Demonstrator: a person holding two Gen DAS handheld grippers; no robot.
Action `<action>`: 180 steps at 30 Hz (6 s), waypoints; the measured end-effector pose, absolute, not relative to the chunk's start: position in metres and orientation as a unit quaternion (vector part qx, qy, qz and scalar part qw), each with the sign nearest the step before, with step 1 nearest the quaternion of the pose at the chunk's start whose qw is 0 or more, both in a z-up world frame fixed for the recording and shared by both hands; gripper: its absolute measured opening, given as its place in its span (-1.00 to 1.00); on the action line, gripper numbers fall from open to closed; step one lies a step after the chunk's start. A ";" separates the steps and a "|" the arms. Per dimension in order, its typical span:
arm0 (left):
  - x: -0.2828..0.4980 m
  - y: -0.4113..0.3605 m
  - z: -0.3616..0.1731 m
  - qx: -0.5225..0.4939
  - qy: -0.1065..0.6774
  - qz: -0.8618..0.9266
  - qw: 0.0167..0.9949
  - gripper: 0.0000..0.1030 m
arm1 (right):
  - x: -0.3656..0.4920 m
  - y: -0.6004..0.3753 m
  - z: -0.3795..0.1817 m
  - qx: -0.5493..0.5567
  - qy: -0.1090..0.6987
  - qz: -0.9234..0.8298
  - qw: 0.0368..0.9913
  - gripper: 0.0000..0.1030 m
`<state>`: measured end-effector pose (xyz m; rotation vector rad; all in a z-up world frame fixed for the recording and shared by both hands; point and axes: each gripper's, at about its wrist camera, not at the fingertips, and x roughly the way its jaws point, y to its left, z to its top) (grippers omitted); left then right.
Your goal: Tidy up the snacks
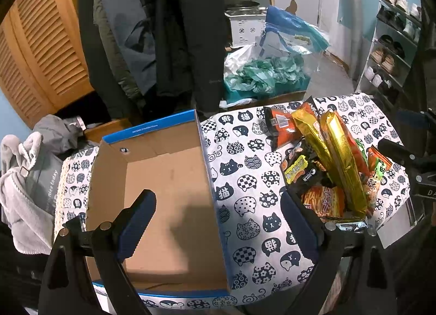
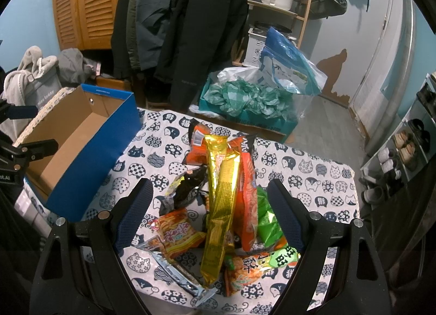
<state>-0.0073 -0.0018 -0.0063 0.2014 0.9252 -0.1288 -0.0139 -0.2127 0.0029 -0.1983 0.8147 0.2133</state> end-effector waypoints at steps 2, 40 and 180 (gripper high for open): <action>-0.007 -0.002 -0.006 0.098 0.445 -0.062 0.888 0.83 | -0.014 -0.213 0.003 -0.097 0.395 0.103 0.908 0.64; 0.012 -0.034 -0.047 0.101 0.504 -0.089 0.853 0.83 | -0.009 -0.283 -0.028 -0.063 0.441 0.006 0.895 0.63; 0.015 0.085 -0.028 0.108 0.462 -0.070 0.878 -0.17 | 0.031 -0.096 -0.013 -0.112 0.470 0.253 0.838 -0.31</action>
